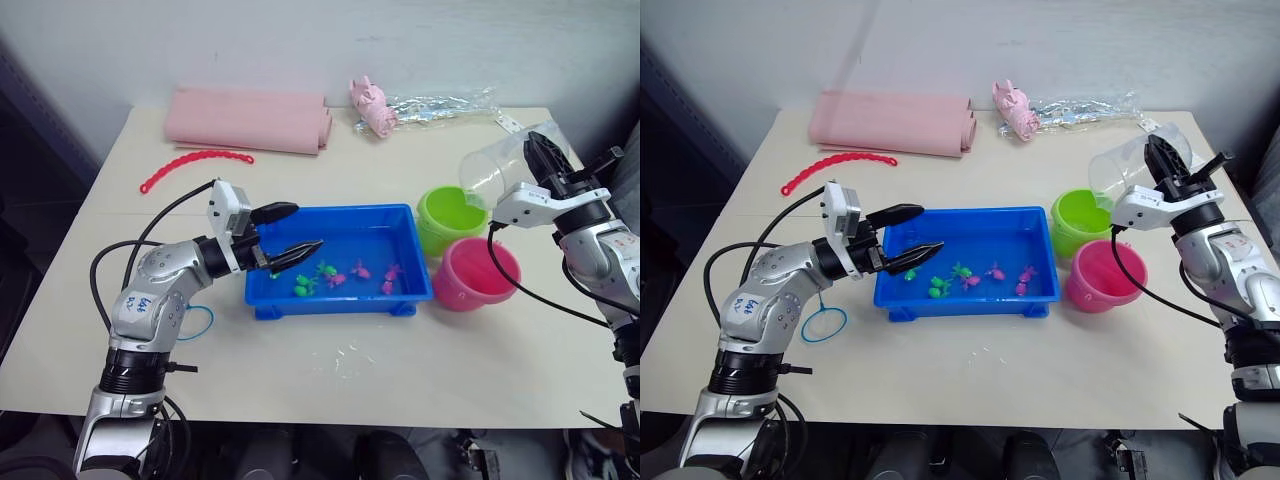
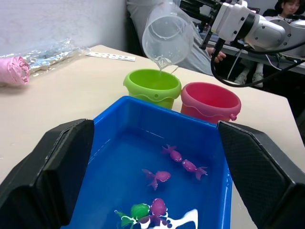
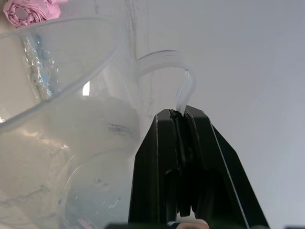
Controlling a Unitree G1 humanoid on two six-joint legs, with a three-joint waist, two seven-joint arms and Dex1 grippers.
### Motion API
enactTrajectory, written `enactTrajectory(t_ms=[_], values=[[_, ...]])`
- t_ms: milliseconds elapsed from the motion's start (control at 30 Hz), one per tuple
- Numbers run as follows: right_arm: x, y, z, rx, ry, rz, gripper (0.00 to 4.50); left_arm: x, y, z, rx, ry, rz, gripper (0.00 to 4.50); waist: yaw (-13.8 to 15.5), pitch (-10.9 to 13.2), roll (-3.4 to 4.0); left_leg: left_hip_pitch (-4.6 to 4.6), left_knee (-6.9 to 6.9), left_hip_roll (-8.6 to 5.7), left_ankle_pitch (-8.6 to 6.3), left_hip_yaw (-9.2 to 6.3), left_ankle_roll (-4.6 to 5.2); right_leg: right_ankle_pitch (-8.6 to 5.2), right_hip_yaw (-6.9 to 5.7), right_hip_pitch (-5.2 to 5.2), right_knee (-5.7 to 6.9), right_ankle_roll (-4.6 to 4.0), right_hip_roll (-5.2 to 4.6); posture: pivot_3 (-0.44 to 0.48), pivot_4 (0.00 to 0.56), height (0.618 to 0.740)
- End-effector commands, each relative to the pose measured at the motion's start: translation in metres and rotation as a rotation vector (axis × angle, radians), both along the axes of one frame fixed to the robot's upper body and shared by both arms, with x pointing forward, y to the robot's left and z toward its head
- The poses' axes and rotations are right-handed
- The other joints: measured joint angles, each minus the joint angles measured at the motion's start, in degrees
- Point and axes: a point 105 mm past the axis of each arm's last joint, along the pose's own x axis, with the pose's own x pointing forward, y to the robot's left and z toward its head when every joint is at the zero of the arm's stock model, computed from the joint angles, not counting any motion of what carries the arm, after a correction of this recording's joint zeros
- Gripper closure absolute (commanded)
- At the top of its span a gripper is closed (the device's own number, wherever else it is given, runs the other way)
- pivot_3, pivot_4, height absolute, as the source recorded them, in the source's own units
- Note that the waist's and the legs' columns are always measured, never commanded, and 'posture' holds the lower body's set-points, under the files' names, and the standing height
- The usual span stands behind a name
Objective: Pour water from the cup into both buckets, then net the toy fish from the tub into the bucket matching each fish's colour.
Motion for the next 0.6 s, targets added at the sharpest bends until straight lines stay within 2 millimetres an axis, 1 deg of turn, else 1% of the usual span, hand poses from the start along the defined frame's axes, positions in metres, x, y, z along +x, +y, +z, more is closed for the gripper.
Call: enactTrajectory(t_ms=[33, 100, 233, 267, 300, 333, 367, 433, 467, 533, 600], values=[[-0.003, -0.01, 0.015, 0.237, -0.011, 0.025, 4.42, -0.006, 0.0, 0.014, -0.022, -0.05, -0.02, 0.0, -0.03, 0.0, -0.01, 0.0, 0.01, 0.0, 0.0, 0.0, 0.0, 0.0, 0.0, 0.01, 0.0, 0.0, 0.0, 0.0, 0.15, 0.74], [-0.003, -0.019, 0.016, 0.413, 0.019, 0.051, 4.42, -0.006, 0.0, 0.014, -0.023, -0.05, -0.022, 0.0, -0.03, 0.0, -0.01, 0.0, 0.04, 0.01, 0.0, -0.01, 0.0, 0.0, -0.03, 0.02, 0.02, 0.0, 0.01, 0.0, 0.15, 0.74], [-0.007, -0.036, 0.024, 0.59, 0.039, 0.066, 4.42, -0.006, 0.001, 0.014, -0.02, -0.05, -0.024, 0.0, 0.08, 0.0, -0.01, -0.01, 0.07, 0.0, 0.0, -0.02, 0.01, 0.0, -0.07, 0.02, 0.06, 0.0, 0.03, 0.0, 0.15, 0.74], [-0.008, -0.041, 0.024, 0.672, 0.062, 0.084, 4.42, -0.006, 0.002, 0.014, -0.021, -0.048, -0.025, 0.0, 0.11, 0.0, -0.01, -0.01, 0.07, -0.01, 0.0, -0.02, 0.01, 0.0, -0.07, 0.02, 0.06, 0.0, 0.02, 0.0, 0.15, 0.74], [-0.008, -0.045, 0.023, 0.767, 0.09, 0.114, 4.42, -0.008, 0.002, 0.015, -0.027, -0.042, -0.04, 0.0, 0.1, 0.0, -0.01, -0.01, 0.08, -0.01, 0.0, -0.03, 0.02, 0.0, -0.07, 0.03, 0.06, 0.0, 0.02, 0.0, 0.15, 0.74], [-0.009, -0.051, 0.022, 0.916, 0.12, 0.164, 4.42, -0.012, 0.001, 0.018, -0.036, -0.042, -0.064, 0.0, 0.09, 0.0, -0.02, -0.02, 0.08, -0.01, 0.0, -0.03, 0.02, 0.0, -0.07, 0.03, 0.06, 0.0, 0.02, 0.0, 0.15, 0.74], [-0.009, -0.053, 0.022, 1.016, 0.144, 0.207, 4.42, -0.014, 0.001, 0.019, -0.043, -0.042, -0.082, 0.0, 0.09, 0.0, -0.02, -0.01, 0.09, 0.0, 0.0, -0.05, 0.02, 0.0, -0.08, 0.05, 0.05, 0.0, 0.03, 0.0, 0.15, 0.74], [-0.012, -0.072, 0.021, 1.266, 0.151, 0.235, 4.42, -0.02, -0.001, 0.022, -0.038, -0.05, -0.125, 0.0, 0.08, 0.0, -0.01, -0.01, 0.12, 0.02, 0.0, -0.11, 0.02, 0.0, -0.11, 0.08, 0.06, -0.01, 0.05, 0.0, 0.15, 0.74], [-0.014, -0.077, 0.02, 1.33, 0.154, 0.237, 4.42, -0.022, -0.001, 0.023, -0.035, -0.053, -0.137, 0.0, 0.09, 0.0, -0.01, -0.01, 0.13, 0.03, 0.0, -0.11, 0.02, 0.01, -0.11, 0.08, 0.06, -0.01, 0.04, 0.0, 0.15, 0.74], [-0.021, -0.099, 0.005, 1.524, 0.156, 0.199, 4.42, -0.029, -0.005, 0.027, -0.025, -0.064, -0.193, 0.0, 0.1, 0.0, -0.01, -0.01, 0.12, 0.01, 0.0, -0.1, 0.02, 0.01, -0.1, 0.09, 0.06, -0.01, 0.04, 0.0, 0.15, 0.74], [-0.029, -0.113, -0.011, 1.617, 0.157, 0.153, 4.42, -0.039, -0.01, 0.028, -0.003, -0.07, -0.258, 0.0, 0.31, 0.0, -0.01, -0.01, 0.12, 0.01, 0.0, -0.1, 0.02, 0.01, -0.11, 0.09, 0.05, -0.01, 0.03, 0.0, 0.15, 0.74]])
